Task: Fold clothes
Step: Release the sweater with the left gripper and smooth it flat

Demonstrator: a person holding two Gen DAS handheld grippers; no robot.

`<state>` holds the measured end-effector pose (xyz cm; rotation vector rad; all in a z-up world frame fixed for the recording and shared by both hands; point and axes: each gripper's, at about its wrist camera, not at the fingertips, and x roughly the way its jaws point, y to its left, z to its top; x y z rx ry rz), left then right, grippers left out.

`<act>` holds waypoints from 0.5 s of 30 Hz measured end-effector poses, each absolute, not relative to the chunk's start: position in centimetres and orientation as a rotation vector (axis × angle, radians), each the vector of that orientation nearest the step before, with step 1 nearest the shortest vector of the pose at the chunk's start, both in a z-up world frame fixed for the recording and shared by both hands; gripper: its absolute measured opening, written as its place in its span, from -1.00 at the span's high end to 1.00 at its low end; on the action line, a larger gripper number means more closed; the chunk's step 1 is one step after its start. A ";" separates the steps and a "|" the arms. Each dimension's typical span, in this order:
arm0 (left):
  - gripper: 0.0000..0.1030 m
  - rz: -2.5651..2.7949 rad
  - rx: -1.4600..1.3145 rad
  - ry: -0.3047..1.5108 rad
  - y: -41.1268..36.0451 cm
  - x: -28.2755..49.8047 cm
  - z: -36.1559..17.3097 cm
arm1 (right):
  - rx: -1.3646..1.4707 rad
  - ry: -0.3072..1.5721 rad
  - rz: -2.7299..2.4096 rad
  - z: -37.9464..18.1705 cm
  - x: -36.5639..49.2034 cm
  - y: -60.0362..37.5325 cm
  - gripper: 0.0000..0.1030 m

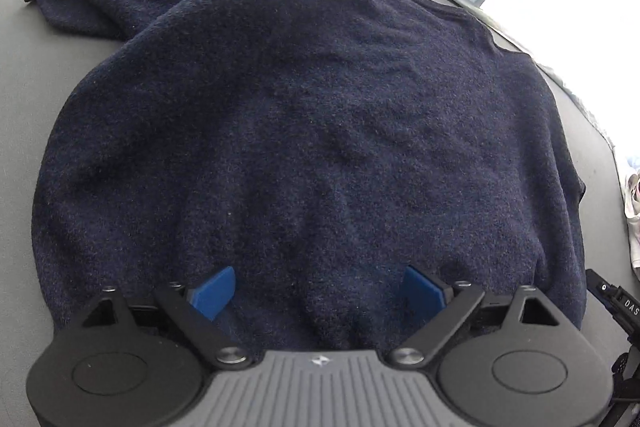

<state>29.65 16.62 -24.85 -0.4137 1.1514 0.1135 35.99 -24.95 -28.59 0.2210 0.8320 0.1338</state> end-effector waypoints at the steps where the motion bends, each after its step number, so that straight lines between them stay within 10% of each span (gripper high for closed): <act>1: -0.93 0.120 -0.399 1.162 16.2 29.9 -24.9 | 0.216 0.831 0.138 -28.8 36.8 -24.8 0.52; 8: -0.99 0.146 -0.320 1.189 14.7 30.3 -25.3 | 0.195 0.825 0.188 -28.9 39.6 -23.1 0.03; 15: -1.00 0.153 -0.164 1.209 12.7 30.6 -25.8 | 0.067 0.810 0.227 -28.8 39.2 -20.2 0.04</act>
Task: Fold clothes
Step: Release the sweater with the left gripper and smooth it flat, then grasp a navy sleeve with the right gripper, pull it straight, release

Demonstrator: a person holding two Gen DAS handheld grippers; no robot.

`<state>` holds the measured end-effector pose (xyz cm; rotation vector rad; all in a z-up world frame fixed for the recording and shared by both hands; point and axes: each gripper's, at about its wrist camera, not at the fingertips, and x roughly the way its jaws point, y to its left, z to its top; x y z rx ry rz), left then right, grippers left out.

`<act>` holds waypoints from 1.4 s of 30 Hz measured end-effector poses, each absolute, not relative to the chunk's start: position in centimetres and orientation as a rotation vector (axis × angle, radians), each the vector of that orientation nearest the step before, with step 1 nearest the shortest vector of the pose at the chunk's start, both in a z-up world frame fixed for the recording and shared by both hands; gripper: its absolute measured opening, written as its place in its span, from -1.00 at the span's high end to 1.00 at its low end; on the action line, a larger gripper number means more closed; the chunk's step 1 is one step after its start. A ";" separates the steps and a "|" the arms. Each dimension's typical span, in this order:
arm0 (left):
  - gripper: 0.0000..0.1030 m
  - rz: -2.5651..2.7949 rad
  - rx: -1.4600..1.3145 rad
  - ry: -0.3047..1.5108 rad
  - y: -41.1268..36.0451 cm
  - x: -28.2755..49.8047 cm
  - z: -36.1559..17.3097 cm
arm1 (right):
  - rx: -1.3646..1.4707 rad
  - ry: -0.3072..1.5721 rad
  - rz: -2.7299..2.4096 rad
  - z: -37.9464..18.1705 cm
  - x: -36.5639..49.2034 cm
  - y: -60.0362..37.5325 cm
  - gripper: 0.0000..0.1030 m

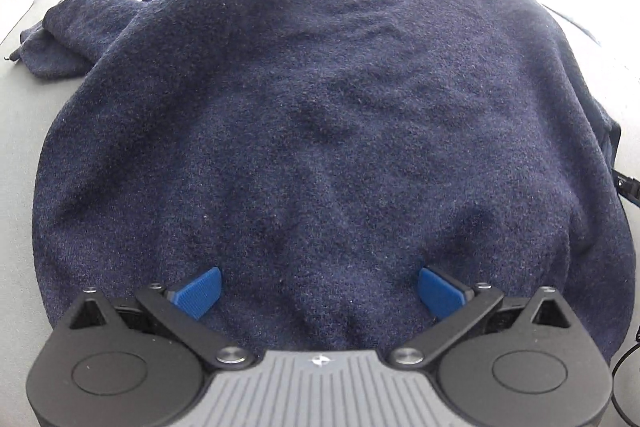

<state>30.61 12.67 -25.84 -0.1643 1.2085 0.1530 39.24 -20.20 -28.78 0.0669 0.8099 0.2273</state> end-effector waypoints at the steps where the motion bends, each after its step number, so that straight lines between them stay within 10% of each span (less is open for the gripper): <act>1: -1.00 0.159 -0.140 1.213 12.3 30.7 -26.0 | 0.060 0.811 0.222 -28.7 39.2 -20.1 0.04; 6: -1.00 0.173 -0.122 1.211 12.1 30.8 -26.1 | 0.101 0.831 0.257 -28.7 39.1 -21.4 0.52; 14: -1.00 0.190 -0.123 1.184 11.8 30.3 -26.1 | 0.032 0.836 0.259 -28.6 38.8 -20.2 0.47; 18: -1.00 0.197 -0.124 1.171 11.7 30.2 -26.1 | 0.079 0.826 0.295 -28.6 38.8 -20.9 0.83; 33: -1.00 0.193 -0.121 1.163 11.8 30.2 -26.2 | -0.655 0.150 -0.006 -17.2 38.5 -18.7 0.84; 42: -1.00 0.196 -0.121 1.157 11.6 30.0 -26.3 | -0.513 0.581 0.165 -24.2 36.6 -19.3 0.81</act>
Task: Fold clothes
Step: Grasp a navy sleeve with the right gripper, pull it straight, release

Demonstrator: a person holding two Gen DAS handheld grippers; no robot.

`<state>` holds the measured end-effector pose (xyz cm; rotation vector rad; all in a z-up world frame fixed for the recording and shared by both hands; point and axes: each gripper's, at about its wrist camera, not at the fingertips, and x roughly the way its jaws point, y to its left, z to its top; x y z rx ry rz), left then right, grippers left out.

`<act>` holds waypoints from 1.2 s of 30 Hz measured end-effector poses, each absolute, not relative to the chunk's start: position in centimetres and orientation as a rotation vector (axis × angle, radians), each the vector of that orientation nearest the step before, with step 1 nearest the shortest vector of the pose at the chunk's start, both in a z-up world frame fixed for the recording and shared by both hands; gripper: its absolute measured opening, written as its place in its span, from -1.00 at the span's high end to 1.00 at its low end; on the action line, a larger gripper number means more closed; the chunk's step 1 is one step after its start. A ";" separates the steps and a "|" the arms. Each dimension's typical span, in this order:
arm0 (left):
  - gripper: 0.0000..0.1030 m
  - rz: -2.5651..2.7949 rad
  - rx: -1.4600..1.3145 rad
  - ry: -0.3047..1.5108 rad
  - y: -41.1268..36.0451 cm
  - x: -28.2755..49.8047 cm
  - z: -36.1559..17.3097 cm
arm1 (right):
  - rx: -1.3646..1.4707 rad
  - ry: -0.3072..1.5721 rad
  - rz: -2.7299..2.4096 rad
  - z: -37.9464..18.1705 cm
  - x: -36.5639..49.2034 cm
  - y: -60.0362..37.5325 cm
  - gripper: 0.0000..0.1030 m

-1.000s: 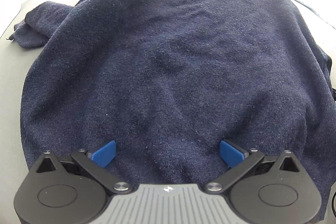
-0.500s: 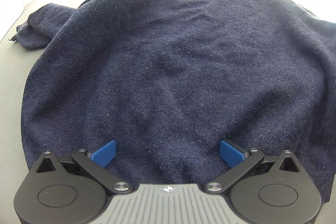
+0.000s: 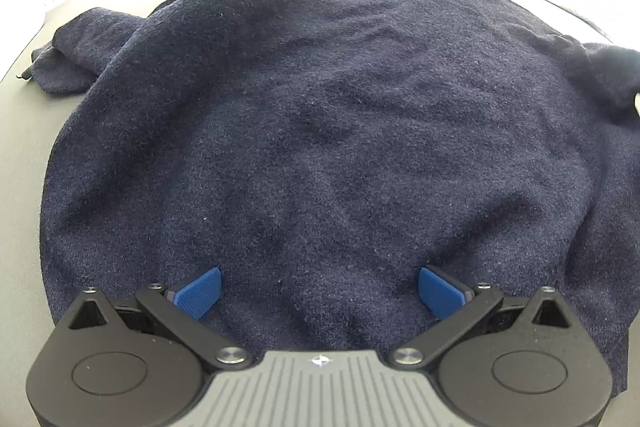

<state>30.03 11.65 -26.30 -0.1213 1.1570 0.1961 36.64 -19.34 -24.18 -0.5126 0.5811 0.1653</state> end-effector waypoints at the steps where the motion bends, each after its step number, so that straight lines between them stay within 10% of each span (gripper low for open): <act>1: -1.00 0.195 -0.121 1.157 11.7 30.0 -26.3 | -0.461 0.641 0.188 -25.1 36.3 -19.6 0.80; 20: -1.00 0.195 -0.116 1.164 11.8 30.1 -26.3 | 0.412 0.754 -0.075 -27.0 37.7 -34.2 -0.02; 22: -1.00 0.194 -0.116 1.165 11.8 30.2 -26.3 | 0.496 0.773 -0.057 -27.6 38.3 -34.8 0.03; 24: -1.00 0.194 -0.116 1.164 11.8 30.1 -26.3 | 0.471 0.739 -0.101 -27.6 38.6 -34.3 0.86; 32: -1.00 0.194 -0.115 1.163 11.8 30.1 -26.3 | -0.092 0.298 -0.320 -18.9 36.8 -30.8 0.87; 36: -1.00 0.194 -0.115 1.159 11.8 30.0 -26.3 | 0.038 0.500 -0.413 -22.2 37.2 -33.2 0.65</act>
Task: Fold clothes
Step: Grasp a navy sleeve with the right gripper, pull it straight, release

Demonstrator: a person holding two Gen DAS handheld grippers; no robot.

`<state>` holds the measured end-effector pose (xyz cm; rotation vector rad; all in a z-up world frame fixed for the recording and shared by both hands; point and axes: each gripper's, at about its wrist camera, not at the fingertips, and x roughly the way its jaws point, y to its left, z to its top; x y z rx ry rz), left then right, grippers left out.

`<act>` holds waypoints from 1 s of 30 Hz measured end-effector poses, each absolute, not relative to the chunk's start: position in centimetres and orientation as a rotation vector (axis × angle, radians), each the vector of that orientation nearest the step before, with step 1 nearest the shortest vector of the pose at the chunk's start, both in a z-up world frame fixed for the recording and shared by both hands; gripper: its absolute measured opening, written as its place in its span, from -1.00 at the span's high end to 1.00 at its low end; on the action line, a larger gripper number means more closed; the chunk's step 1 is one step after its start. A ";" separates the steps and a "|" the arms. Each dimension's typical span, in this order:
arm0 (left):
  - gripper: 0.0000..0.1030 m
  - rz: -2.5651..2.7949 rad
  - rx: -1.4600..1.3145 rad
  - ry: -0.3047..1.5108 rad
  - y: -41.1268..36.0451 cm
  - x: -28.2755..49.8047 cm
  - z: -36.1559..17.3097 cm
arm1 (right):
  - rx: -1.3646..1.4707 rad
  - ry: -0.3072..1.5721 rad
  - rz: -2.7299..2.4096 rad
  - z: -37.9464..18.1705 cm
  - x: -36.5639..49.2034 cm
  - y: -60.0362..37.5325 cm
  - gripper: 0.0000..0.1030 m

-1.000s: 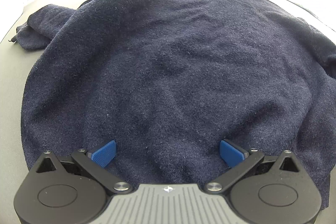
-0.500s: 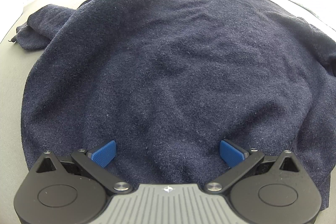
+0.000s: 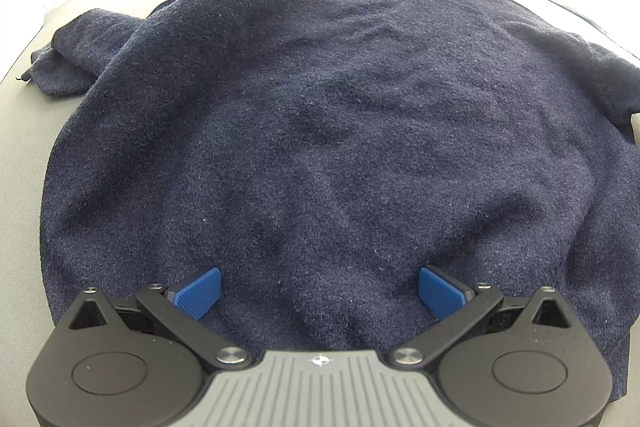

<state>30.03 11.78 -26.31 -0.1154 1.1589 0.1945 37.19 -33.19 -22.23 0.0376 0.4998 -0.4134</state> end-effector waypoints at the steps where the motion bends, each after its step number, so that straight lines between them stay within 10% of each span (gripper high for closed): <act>1: -1.00 0.194 -0.115 1.158 11.8 30.0 -26.3 | 0.085 0.593 -0.430 -23.8 37.4 -34.0 0.62; 17: -1.00 0.193 -0.113 1.170 11.8 30.1 -26.2 | 0.302 0.692 -0.445 -28.4 39.2 -41.0 0.00; 19: -1.00 0.193 -0.114 1.171 11.8 30.2 -26.2 | 0.303 0.710 -0.438 -28.8 40.2 -41.3 0.07; 22: -1.00 0.195 -0.115 1.172 11.8 30.2 -26.2 | 0.222 0.720 -0.400 -28.8 41.4 -41.1 0.83; 30: -1.00 0.194 -0.114 1.165 11.8 30.1 -26.3 | 0.128 0.760 -0.418 -27.6 44.0 -43.0 0.59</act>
